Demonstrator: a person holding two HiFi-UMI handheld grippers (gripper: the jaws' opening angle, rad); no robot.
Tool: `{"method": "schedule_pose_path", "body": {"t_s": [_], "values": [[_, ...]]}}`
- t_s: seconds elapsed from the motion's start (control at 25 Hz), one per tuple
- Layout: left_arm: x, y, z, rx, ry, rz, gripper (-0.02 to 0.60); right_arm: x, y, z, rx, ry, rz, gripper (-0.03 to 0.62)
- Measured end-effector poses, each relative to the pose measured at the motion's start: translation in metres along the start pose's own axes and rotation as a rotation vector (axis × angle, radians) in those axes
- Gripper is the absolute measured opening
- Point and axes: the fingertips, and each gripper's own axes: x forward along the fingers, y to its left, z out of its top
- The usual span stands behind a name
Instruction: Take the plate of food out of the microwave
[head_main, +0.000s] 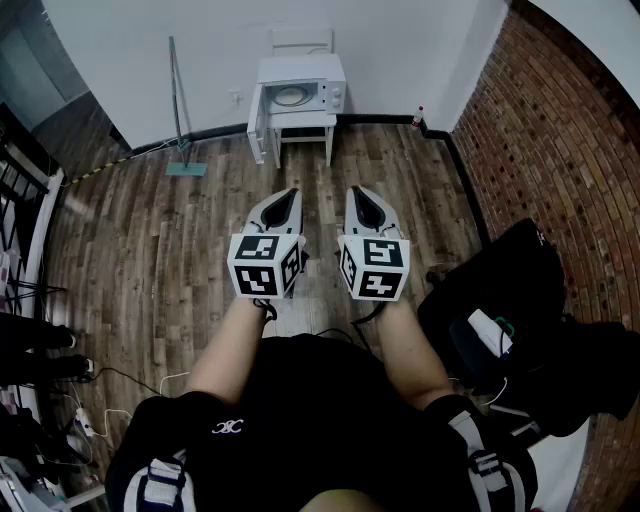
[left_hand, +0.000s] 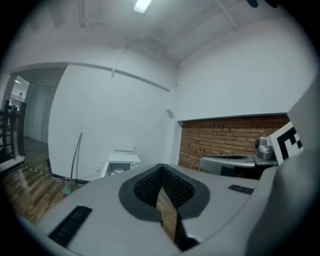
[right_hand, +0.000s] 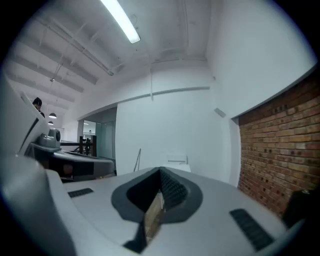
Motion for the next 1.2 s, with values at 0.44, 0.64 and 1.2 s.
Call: {"method": "schedule_pose_path", "body": {"t_s": [0.44,0.64,1.2], "values": [[0.011,-0.010,-0.007,0.012,0.022,0.009,-0.007,-0.009,-0.016,-0.007,0.020,-0.003,-0.020,0.008],[0.030,-0.004,-0.013,-0.001,0.029,-0.001,-0.008,0.003,-0.024,-0.017,0.008,0.009,-0.025,0.008],[0.161,0.048,0.020,0.008,0.010,-0.061,-0.007,0.126,-0.067,-0.008,-0.056,0.048,-0.090,0.008]]}}
